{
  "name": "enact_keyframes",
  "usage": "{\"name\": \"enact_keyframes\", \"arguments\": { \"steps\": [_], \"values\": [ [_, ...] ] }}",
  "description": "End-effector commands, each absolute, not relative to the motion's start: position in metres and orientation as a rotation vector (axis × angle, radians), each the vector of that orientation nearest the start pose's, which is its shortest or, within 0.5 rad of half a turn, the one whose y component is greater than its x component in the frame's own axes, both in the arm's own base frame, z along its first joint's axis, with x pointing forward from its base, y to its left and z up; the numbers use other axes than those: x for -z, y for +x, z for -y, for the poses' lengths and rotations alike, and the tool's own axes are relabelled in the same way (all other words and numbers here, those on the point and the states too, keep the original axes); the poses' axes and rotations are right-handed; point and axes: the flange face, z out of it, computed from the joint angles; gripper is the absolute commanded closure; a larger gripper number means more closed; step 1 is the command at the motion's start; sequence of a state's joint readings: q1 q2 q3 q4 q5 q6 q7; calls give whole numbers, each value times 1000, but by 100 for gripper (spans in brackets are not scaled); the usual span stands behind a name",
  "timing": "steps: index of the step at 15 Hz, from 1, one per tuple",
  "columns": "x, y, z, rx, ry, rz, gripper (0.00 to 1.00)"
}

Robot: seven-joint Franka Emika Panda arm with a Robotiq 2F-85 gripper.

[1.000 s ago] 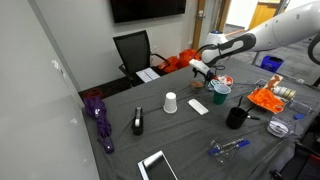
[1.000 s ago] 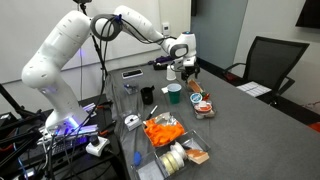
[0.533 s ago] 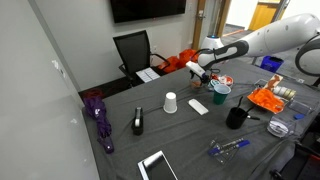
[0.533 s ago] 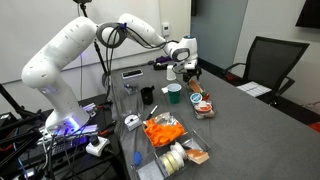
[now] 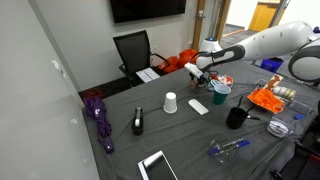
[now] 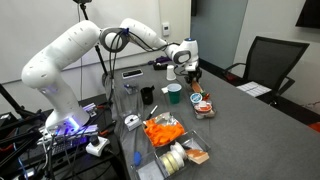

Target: Pick up the rectangular wooden box from the clear container and put it in the clear container compartment with another rectangular wooden box

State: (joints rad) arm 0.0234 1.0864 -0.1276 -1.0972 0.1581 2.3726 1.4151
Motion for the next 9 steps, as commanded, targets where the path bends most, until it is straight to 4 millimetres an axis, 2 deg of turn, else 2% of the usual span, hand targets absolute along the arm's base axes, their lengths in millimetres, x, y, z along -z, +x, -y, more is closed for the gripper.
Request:
{"name": "enact_keyframes", "arguments": {
  "steps": [1,5,9],
  "values": [
    [-169,791,50,205,-2135,-2097,68],
    [-175,789,51,204,-2136,-2100,68],
    [-196,785,51,188,-2153,-2099,68]
  ]
}}
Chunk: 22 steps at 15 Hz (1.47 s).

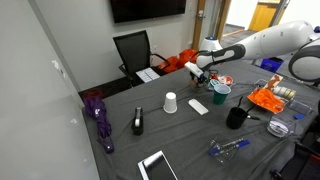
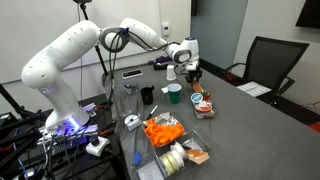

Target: Pick up the rectangular wooden box from the clear container and put it in the clear container compartment with another rectangular wooden box

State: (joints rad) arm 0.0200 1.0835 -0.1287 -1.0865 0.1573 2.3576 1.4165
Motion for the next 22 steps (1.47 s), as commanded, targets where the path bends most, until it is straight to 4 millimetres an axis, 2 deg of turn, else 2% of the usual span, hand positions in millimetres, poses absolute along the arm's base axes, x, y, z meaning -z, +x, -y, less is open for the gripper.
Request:
{"name": "enact_keyframes", "arguments": {
  "steps": [1,8,11,15,16,19,22],
  "values": [
    [-204,784,51,177,-2162,-2094,68],
    [-248,770,57,24,-2265,-2117,68],
    [-278,766,54,13,-2279,-2092,68],
    [-311,749,64,16,-2361,-2083,68],
    [-337,738,82,24,-2392,-2071,68],
    [-368,711,116,44,-2520,-2015,68],
    [-392,674,162,29,-2650,-1920,68]
  ]
}}
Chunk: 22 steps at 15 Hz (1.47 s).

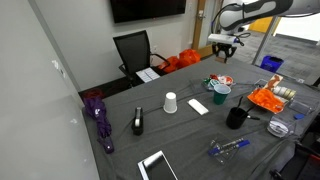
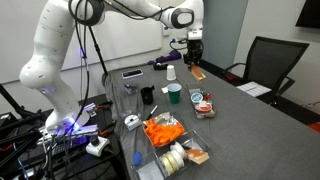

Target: Pick up the rectangular wooden box from the clear container and put it in the clear container compartment with another rectangular wooden box

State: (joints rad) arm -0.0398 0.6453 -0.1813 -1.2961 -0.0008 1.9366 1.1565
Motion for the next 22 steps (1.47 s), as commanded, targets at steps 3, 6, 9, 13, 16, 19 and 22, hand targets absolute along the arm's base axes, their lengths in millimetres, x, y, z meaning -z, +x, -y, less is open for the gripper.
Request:
{"name": "enact_keyframes", "arguments": {
  "steps": [3,6,9,13,16,19,22],
  "values": [
    [-393,639,199,6,-2787,-1806,68],
    [-391,604,239,-61,-2867,-1749,68],
    [-369,577,264,-65,-2963,-1721,68],
    [-362,587,269,-94,-2938,-1772,43],
    [-362,587,267,-91,-2941,-1766,43],
    [-360,578,268,-118,-2955,-1765,68],
    [-350,554,275,-230,-2956,-1777,68]
  ]
}}
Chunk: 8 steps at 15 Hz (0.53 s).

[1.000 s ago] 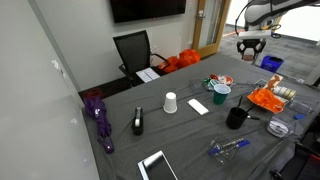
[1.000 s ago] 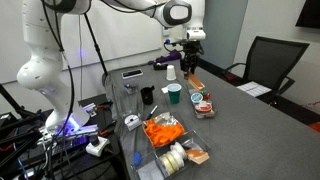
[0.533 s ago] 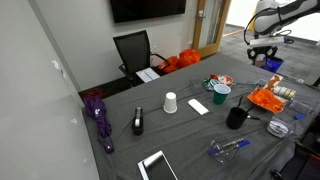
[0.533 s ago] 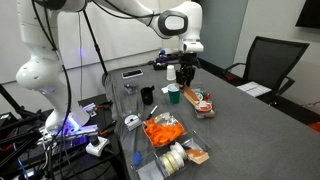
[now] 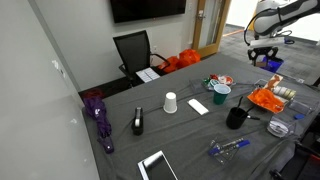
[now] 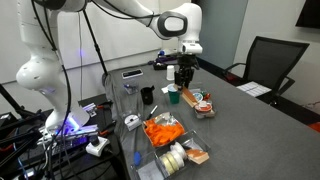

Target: Pick up the rectangular wooden box from the clear container and put it in the clear container compartment with another rectangular wooden box

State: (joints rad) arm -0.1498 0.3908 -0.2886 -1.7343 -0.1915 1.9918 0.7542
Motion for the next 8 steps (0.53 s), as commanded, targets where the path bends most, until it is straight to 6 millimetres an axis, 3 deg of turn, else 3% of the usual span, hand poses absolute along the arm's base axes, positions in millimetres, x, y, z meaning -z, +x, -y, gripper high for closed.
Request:
{"name": "enact_keyframes", "arguments": {
  "steps": [1,5,8],
  "values": [
    [-346,545,280,-272,-2959,-1783,68],
    [-333,515,300,-393,-2980,-1795,68],
    [-323,504,313,-385,-2937,-1760,68]
  ]
}}
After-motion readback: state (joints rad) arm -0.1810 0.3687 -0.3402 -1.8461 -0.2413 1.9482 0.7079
